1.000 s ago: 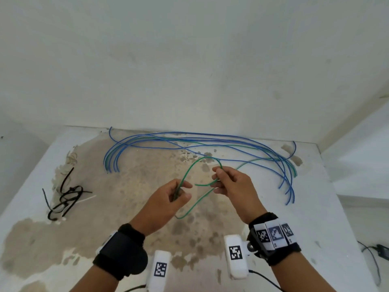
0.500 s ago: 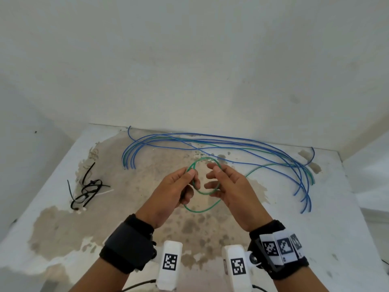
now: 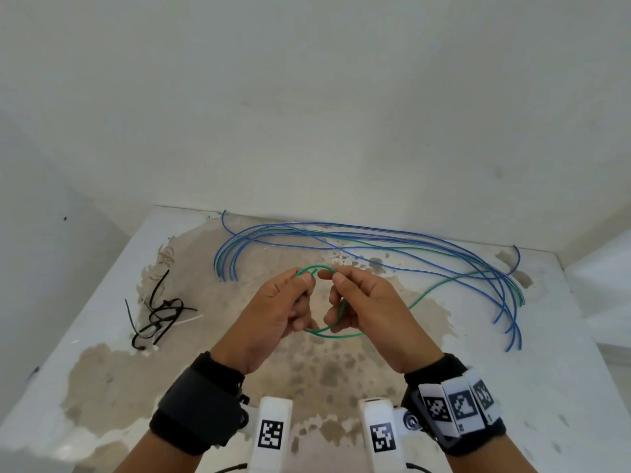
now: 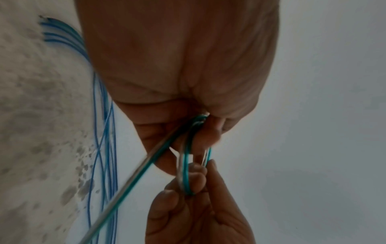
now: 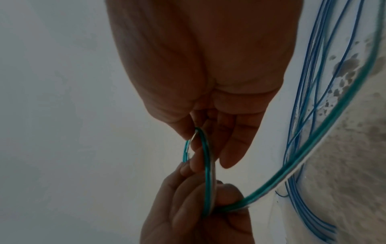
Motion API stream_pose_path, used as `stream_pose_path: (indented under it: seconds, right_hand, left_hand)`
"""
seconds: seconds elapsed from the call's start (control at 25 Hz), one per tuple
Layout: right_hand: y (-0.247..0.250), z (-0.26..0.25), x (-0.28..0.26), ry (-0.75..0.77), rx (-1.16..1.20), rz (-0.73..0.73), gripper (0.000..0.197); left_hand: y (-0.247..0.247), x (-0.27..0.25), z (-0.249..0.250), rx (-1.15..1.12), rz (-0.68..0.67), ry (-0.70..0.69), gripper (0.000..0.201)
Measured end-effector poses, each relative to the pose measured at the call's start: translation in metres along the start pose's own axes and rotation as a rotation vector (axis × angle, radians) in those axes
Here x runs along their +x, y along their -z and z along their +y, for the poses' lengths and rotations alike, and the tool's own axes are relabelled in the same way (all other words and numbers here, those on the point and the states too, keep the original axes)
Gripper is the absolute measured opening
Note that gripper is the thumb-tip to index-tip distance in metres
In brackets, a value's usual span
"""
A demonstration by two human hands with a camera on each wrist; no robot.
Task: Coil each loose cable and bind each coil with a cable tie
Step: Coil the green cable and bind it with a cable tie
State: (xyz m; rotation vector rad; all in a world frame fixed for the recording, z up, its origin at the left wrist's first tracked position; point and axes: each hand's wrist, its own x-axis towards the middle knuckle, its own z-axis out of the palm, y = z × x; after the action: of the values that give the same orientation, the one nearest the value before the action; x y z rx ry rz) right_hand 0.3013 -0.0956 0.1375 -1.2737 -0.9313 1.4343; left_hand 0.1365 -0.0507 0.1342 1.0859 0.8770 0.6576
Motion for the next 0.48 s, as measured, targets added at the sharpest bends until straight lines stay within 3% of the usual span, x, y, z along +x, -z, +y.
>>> stream_pose_path:
  seconds: [0.2, 0.48]
  right_hand:
    - [-0.039, -0.001, 0.010, 0.004, -0.073, 0.043, 0.016]
    - [-0.074, -0.001, 0.016, -0.011, -0.111, 0.147, 0.015]
  left_hand:
    - [0.036, -0.006, 0.019, 0.181, -0.054, 0.029, 0.028]
    - [0.076, -0.001, 0.029, 0.063, -0.181, 0.190, 0.035]
